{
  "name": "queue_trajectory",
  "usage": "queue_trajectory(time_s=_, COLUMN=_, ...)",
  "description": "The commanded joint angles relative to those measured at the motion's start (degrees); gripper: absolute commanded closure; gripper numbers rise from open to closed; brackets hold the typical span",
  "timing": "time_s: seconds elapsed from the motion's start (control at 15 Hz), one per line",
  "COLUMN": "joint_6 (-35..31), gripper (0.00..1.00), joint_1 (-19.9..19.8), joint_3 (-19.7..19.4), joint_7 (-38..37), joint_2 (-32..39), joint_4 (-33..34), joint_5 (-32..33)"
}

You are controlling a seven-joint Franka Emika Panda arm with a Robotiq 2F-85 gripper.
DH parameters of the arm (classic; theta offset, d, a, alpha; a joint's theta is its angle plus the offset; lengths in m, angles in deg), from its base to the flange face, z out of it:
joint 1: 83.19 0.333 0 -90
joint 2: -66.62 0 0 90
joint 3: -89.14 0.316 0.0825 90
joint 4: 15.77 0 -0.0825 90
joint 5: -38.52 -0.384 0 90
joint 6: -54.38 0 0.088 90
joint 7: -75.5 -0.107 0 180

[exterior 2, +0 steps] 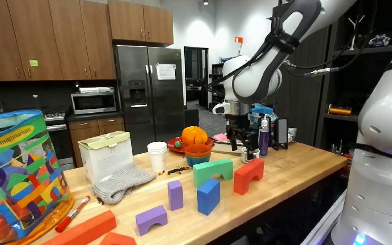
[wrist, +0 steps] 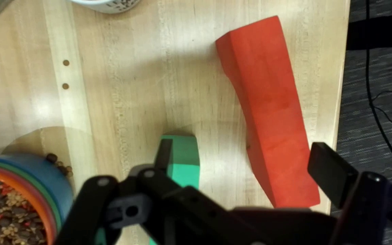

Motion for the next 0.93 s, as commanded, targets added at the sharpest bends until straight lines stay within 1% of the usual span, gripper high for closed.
queue_trajectory(time_s=0.0, joint_6=-1.3, gripper=0.00, joint_1=0.0, joint_3=-0.2, joint_7=-1.7, joint_2=0.5, joint_4=0.1, joint_5=0.8)
queue_trajectory(time_s=0.07, joint_6=-2.6, gripper=0.00, joint_1=-0.4, joint_3=0.0, joint_7=-3.4, joint_2=1.0, joint_4=0.1, joint_5=1.8)
queue_trajectory(time_s=0.2, joint_6=-3.6, gripper=0.00, joint_1=-0.6, joint_3=0.1, joint_7=-4.5, joint_2=1.5, joint_4=0.1, joint_5=2.3)
queue_trajectory(time_s=0.67, joint_6=-3.8, gripper=0.00, joint_1=-0.6, joint_3=0.1, joint_7=-4.9, joint_2=1.6, joint_4=0.1, joint_5=2.3)
queue_trajectory(time_s=0.87, joint_6=-4.1, gripper=0.00, joint_1=-0.8, joint_3=0.9, joint_7=-5.6, joint_2=1.3, joint_4=0.1, joint_5=4.3)
